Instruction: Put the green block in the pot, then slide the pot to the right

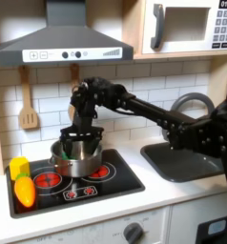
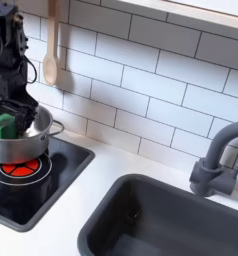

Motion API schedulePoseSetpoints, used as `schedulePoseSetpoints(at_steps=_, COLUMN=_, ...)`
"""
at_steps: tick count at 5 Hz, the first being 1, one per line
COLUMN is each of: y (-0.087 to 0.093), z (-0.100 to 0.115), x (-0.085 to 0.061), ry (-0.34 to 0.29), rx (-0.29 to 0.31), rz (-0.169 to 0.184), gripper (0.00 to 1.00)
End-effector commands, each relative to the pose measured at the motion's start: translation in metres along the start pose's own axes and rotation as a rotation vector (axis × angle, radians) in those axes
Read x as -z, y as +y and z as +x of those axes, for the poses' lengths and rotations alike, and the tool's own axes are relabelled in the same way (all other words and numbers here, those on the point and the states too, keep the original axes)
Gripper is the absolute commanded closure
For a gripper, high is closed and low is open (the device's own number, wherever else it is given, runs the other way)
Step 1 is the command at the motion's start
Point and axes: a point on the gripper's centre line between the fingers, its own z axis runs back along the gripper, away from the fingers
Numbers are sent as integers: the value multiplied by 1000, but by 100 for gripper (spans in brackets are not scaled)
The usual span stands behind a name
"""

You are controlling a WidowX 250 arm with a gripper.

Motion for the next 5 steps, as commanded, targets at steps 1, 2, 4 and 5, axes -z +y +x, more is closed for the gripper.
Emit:
schedulePoseSetpoints(at_steps=1, y=-9, z=-11, x=8, ry=36, rx=14, rz=-22, gripper=0)
schedulePoseSetpoints(at_steps=2, y=-11, z=-15, x=6, ry=36, rx=16, rz=-32, gripper=0)
schedulePoseSetpoints(at_steps=4, y=-25, z=-27, x=13, ry=66, rx=38, rz=-61, gripper=0)
schedulePoseSetpoints(at_steps=5, y=-34, z=-28, x=6, ry=54, rx=57, rz=-66, gripper=0)
